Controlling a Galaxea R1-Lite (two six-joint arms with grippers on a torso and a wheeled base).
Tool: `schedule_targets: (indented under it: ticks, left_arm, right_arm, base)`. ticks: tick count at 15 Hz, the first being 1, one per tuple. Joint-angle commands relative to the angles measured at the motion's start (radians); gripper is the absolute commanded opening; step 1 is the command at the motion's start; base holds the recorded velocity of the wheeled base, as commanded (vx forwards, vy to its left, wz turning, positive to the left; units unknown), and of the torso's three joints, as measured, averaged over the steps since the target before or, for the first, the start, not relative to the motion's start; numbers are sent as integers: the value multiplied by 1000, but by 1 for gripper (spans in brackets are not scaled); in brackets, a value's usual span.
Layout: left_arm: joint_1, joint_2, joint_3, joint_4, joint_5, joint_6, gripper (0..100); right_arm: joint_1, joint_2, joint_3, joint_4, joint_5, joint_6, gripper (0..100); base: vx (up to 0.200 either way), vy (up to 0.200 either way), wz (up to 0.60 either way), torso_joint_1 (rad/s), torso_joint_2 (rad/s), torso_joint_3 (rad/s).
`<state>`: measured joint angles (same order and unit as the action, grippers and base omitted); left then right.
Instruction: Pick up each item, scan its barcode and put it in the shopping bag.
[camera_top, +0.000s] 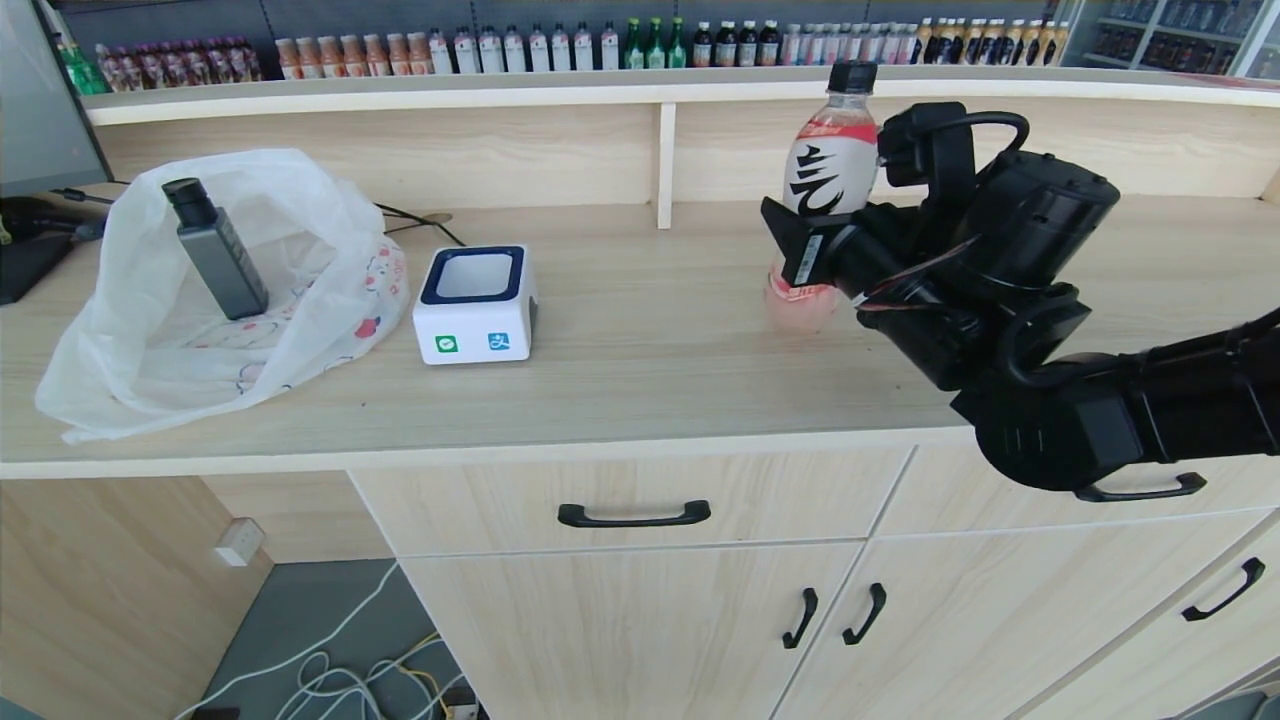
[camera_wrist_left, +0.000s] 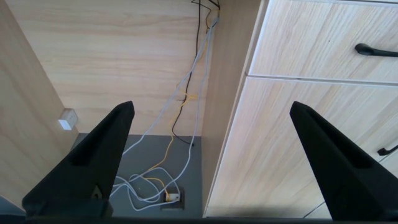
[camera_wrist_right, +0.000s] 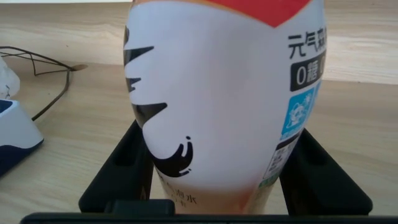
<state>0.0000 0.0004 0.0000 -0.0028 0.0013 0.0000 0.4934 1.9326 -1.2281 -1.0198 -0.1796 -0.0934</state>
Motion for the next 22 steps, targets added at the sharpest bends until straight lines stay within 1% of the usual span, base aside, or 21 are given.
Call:
schedule_targets:
  ticks: [1, 4, 5, 6, 8, 11, 13, 14, 17, 20, 21, 22]
  left_arm:
    - [0, 0, 0, 0, 0, 0, 100]
    - [0, 0, 0, 0, 0, 0, 100]
    - [0, 0, 0, 0, 0, 0, 100]
    - [0, 0, 0, 0, 0, 0, 100]
    - [0, 0, 0, 0, 0, 0, 100]
    - [0, 0, 0, 0, 0, 0, 100]
    - [0, 0, 0, 0, 0, 0, 100]
    - [0, 0, 0, 0, 0, 0, 100]
    - [0, 0, 0, 0, 0, 0, 100]
    - [0, 0, 0, 0, 0, 0, 100]
    - [0, 0, 0, 0, 0, 0, 100]
    - [0, 0, 0, 0, 0, 0, 100]
  right_arm:
    - [16, -64, 33, 0, -1, -11, 0]
    - [48, -145, 119, -5, -6, -29, 0]
    - [48, -149, 122, -5, -6, -29, 0]
    - [70, -205, 191, -11, -14, -49, 0]
    - [91, -271, 239, -11, -20, -68, 0]
    - [93, -376, 343, -11, -24, -75, 0]
    - [93, -478, 487, -11, -23, -71, 0]
    - [93, -501, 530, -13, -21, -66, 0]
    - [93, -529, 607, -36, -21, -28, 0]
    - [94, -527, 719, -135, -20, 0, 0]
    - [105, -527, 762, -178, -20, 0, 0]
    - [137, -526, 803, -241, -20, -2, 0]
  base:
    - [0, 0, 0, 0, 0, 0]
    - [0, 0, 0, 0, 0, 0]
    - [0, 0, 0, 0, 0, 0]
    - [0, 0, 0, 0, 0, 0]
    - [0, 0, 0, 0, 0, 0]
    - [0, 0, 0, 0, 0, 0]
    - [0, 0, 0, 0, 0, 0]
    - [0, 0, 0, 0, 0, 0]
    - [0, 0, 0, 0, 0, 0]
    - [0, 0, 0, 0, 0, 0]
    - [0, 0, 0, 0, 0, 0]
    - [0, 0, 0, 0, 0, 0]
